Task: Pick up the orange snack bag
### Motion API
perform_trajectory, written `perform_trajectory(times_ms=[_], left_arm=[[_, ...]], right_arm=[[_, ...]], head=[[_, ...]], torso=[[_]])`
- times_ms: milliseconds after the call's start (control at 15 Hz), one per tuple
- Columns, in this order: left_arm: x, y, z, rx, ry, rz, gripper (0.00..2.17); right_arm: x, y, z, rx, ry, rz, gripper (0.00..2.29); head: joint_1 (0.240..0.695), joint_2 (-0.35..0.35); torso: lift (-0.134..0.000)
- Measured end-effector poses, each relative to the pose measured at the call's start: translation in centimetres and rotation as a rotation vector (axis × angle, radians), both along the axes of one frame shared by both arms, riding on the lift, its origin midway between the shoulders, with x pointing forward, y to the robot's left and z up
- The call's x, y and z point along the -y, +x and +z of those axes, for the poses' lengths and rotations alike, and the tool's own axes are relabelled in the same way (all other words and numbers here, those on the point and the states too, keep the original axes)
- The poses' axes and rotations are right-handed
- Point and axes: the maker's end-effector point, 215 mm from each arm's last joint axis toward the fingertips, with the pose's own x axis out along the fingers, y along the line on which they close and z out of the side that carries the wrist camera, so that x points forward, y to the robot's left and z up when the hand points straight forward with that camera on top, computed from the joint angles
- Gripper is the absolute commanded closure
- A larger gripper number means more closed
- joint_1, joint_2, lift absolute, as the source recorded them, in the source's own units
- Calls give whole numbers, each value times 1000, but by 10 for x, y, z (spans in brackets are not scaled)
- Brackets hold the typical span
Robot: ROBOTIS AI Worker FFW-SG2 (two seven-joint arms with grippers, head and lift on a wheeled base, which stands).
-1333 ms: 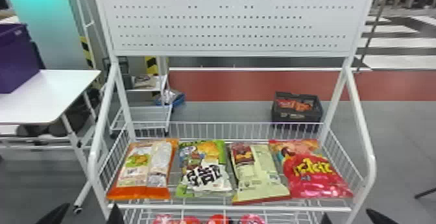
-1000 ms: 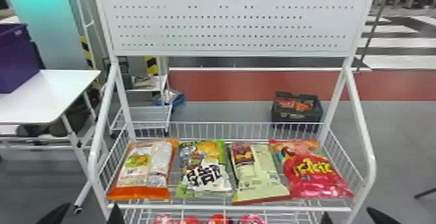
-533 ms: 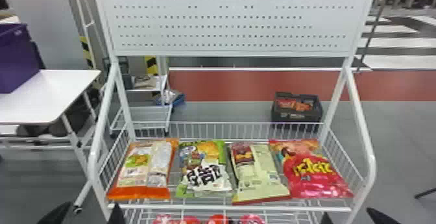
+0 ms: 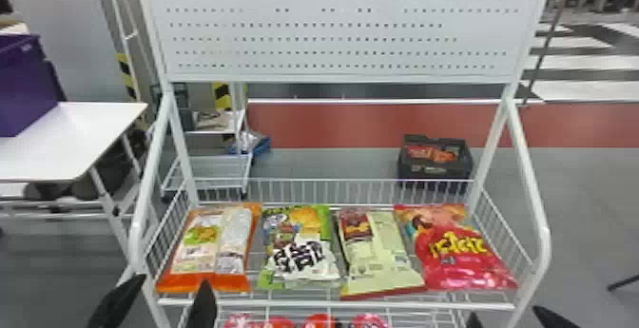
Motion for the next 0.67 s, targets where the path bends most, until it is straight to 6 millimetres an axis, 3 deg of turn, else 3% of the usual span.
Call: perform_trajectory(times_ms=[267, 667], left_arm=[[13, 22, -27, -72, 19, -16, 147], [25, 60, -45, -135, 72, -22, 151]], right_arm=[[-1, 0, -1, -2, -1, 2, 144], [-1, 0, -2, -4, -1, 3, 144]], head=[[499, 0], [499, 0]], torso=[[0], [0]])
